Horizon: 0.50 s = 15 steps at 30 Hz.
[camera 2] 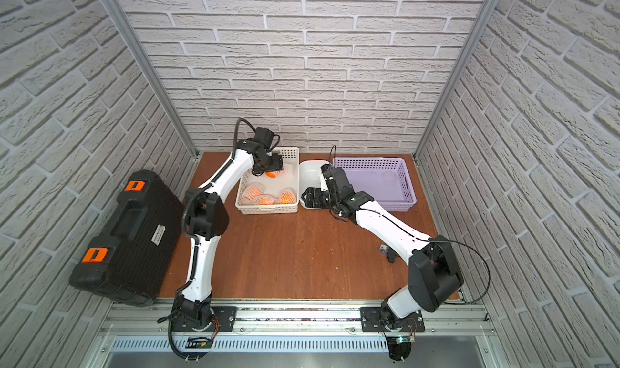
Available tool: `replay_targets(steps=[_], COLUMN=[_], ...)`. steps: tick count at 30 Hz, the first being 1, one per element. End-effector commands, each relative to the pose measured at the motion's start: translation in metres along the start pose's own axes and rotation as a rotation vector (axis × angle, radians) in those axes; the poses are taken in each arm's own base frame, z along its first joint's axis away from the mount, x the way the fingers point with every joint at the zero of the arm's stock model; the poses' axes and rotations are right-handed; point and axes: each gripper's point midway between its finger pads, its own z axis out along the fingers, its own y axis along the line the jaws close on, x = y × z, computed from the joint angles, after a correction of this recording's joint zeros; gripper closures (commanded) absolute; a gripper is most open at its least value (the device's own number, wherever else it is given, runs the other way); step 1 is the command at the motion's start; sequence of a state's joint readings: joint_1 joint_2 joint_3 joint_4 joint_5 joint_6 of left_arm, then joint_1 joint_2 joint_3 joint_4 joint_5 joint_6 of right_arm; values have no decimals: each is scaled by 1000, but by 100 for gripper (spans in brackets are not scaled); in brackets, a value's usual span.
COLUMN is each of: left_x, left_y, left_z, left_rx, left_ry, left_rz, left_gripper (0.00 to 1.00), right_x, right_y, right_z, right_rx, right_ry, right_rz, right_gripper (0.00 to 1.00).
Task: Remove foam nets from oranges
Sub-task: Pick up the orange from the basket, then remove the foam net from the orange.
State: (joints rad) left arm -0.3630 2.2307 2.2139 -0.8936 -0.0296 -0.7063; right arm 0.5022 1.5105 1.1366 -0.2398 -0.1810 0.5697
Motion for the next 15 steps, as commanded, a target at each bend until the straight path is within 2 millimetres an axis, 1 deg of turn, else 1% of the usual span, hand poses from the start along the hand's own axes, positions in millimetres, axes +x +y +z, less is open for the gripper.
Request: replay_targets(steps=[1,2,4,7,9,11,14,15], left_x=[4,10,25,49,61,72,82,84], left_y=[-8,-8,-1,3,0,-3,-6,-6], left_z=[-39,-42,-49,-61,-69,-78,-88,-90], left_rx=[102,135,158,202,235,253,264,267], left_ry=[-9,-10,-18,-50,-83,-95,-99,-104], left_rz=[-451,-545,-727,-924,-1004,-1064,-1118,-1132], left_gripper=[37,37,37,37,36,36,36,36], right_x=[-20,-23,-31,-41,-42,-40,-32,-28], right_y=[35,38,46,59,71,90,113,119], right_z=[-12,-13,-18,-21,-15,-8,5,7], right_rx=[-186,-212,-278,-411,-489,-580,-659,-680], right_ry=[-109,-135,-199,-281,-270,-229,-174,-166], right_rz=[37,54,94,198,257,282,302,297], right_gripper=[26,27,28,31,35,44,48,51])
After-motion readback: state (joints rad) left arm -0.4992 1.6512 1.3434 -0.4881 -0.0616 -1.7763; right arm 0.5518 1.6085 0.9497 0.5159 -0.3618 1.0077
